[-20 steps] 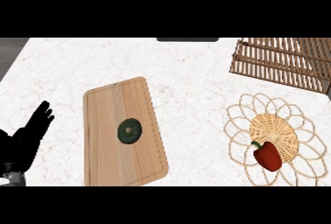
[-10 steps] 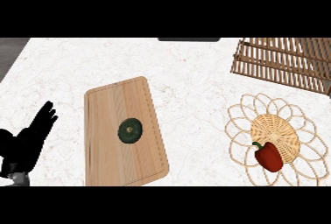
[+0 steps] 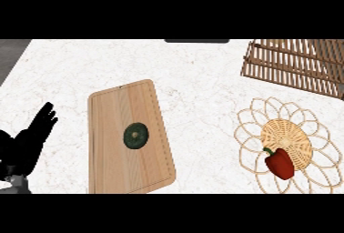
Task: Pick the eggplant from the placemat and place it in the tiered shelf
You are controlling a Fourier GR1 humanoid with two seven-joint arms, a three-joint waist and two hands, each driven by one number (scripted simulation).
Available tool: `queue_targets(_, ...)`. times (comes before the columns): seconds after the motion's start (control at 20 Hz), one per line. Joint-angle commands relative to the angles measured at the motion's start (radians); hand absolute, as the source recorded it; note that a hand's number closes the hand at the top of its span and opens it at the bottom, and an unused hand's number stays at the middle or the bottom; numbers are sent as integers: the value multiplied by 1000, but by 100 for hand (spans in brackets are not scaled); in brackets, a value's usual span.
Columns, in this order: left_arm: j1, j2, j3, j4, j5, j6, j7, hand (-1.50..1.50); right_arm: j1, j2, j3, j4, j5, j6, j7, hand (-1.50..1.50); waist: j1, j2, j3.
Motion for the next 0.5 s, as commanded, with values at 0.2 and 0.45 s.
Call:
queue_targets(0.2,58,-22,-7,-61,-12,1,-9,0,-87,18,28,335,87,-163,-166,150,11,1,1)
queue_targets(0.45,-9,-1,17,1,8,-21,8,0,-126,3,1,538,101,-241,-288,150,10,5,1)
